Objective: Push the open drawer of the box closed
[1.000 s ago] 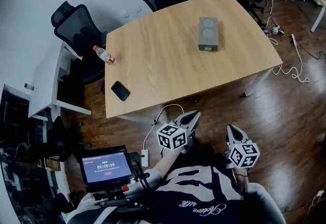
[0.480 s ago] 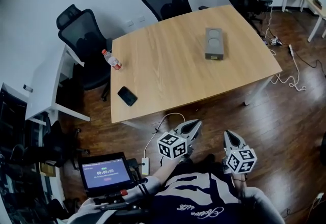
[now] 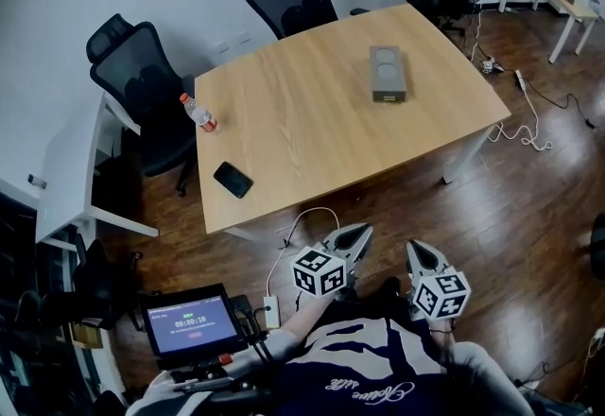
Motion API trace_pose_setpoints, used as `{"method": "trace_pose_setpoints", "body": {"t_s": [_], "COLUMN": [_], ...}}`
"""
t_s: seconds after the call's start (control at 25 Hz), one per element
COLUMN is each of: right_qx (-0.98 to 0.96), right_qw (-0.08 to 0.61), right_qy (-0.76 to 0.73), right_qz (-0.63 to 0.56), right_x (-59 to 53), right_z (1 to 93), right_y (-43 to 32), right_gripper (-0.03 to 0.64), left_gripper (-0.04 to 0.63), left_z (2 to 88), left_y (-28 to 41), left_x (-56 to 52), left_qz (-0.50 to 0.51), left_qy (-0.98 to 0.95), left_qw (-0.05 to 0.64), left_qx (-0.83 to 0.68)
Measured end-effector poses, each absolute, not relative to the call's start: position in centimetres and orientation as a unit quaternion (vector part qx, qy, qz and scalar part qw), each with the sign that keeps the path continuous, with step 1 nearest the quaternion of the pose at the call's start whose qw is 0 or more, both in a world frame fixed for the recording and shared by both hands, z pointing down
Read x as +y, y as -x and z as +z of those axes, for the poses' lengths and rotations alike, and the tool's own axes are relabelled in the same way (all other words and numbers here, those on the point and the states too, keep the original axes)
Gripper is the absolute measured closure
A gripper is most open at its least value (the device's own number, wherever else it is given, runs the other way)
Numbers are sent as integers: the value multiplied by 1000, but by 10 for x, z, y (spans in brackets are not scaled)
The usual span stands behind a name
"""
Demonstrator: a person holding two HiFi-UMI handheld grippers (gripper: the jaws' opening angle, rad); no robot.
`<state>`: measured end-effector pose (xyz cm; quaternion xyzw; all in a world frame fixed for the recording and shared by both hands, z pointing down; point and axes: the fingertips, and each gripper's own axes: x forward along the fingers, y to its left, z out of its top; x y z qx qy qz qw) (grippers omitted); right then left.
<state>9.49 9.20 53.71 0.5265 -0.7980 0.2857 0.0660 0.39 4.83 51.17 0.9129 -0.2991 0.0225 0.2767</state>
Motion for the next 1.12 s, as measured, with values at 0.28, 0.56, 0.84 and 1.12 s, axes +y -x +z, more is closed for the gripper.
{"method": "trace_pose_setpoints", "body": {"t_s": [0.28, 0.56, 0.84, 1.12], "right_qx": [-793, -794, -795, -793], "right_qw": [62, 60, 61, 65], "right_qy": [-538, -541, -541, -542], "right_qz": [279, 270, 267, 269], "right_x": [106, 113, 120, 127], "right_z": [531, 528, 524, 532], "right_y": [-82, -66, -50, -46], "right_gripper": [620, 620, 620, 620], "left_gripper": [594, 594, 594, 594], "left_z": [504, 505, 508, 515], "left_y": [5, 22, 45, 53], "left_x": [65, 80, 86, 90], "left_qz": [20, 24, 19, 18], "left_qy": [-920, -922, -916, -914], "left_qw": [276, 274, 280, 286], "left_qx": [-277, -273, -287, -289]}}
